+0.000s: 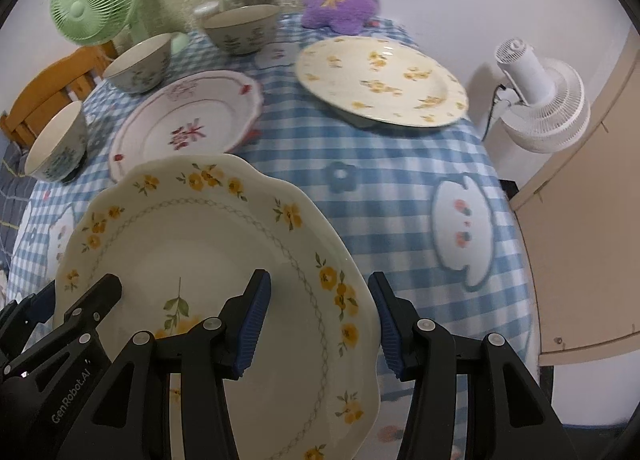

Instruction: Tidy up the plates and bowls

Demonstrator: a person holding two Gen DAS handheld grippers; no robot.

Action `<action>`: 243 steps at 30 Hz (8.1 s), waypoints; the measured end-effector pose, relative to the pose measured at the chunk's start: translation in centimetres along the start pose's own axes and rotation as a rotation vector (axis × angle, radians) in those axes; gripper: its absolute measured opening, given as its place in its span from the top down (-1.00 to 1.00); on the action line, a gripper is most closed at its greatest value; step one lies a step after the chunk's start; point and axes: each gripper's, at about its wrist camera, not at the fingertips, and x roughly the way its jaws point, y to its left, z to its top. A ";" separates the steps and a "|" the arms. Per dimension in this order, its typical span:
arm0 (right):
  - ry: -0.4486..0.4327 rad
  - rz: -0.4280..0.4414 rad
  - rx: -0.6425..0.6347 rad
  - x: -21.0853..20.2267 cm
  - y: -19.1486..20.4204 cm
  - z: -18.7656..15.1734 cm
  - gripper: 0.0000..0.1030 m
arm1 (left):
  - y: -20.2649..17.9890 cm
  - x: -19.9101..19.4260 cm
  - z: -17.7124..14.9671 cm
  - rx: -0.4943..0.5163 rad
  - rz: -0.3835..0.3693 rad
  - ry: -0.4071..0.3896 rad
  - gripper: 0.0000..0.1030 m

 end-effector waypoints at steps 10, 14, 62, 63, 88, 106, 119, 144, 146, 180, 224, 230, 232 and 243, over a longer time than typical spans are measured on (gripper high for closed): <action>0.020 -0.022 0.041 0.9 -5.6 0.1 -0.04 | -5.5 1.0 0.1 0.036 -0.026 0.012 -0.01; 0.029 -0.021 0.048 1.6 -7.5 0.1 -0.04 | -7.3 1.6 0.0 0.040 -0.029 0.020 -0.01; -0.054 0.019 0.063 -1.5 -11.0 0.9 -0.52 | -11.6 -0.7 1.1 0.084 -0.043 -0.068 -0.65; -0.063 0.020 0.063 -1.8 -11.1 1.0 -0.53 | -11.5 -1.1 1.3 0.084 -0.041 -0.077 -0.66; -0.293 0.049 0.076 -12.9 -11.5 6.9 -0.53 | -11.2 -10.5 7.4 0.034 -0.077 -0.229 -0.67; -0.401 0.035 -0.009 -15.0 -11.6 12.1 -0.53 | -12.5 -12.0 12.3 0.058 -0.035 -0.321 -0.67; -0.394 0.025 -0.052 -11.5 -13.0 16.1 -0.53 | -15.0 -9.1 16.1 0.104 -0.010 -0.322 -0.67; -0.213 0.050 -0.074 3.1 -13.8 20.8 -0.34 | -17.6 4.5 20.5 0.185 0.000 -0.190 -0.66; -0.199 0.050 -0.070 4.2 -13.9 20.9 -0.34 | -17.7 5.5 20.6 0.186 -0.001 -0.176 -0.66; -0.028 0.009 -0.098 14.1 -13.7 20.8 -0.24 | -18.9 15.3 20.3 0.247 0.035 0.024 -0.16; 0.011 -0.012 -0.078 14.3 -13.3 19.9 -0.11 | -18.6 14.7 19.5 0.233 0.051 0.032 -0.13; 0.020 -0.036 -0.054 14.2 -13.1 19.8 -0.11 | -18.8 14.6 19.1 0.221 0.069 0.030 -0.13; 0.018 -0.041 -0.049 14.1 -13.1 19.8 -0.09 | -18.8 14.6 19.2 0.218 0.069 0.030 -0.11; 0.016 -0.033 -0.033 12.8 -13.3 20.0 -0.09 | -19.1 13.2 19.1 0.217 0.093 0.009 -0.10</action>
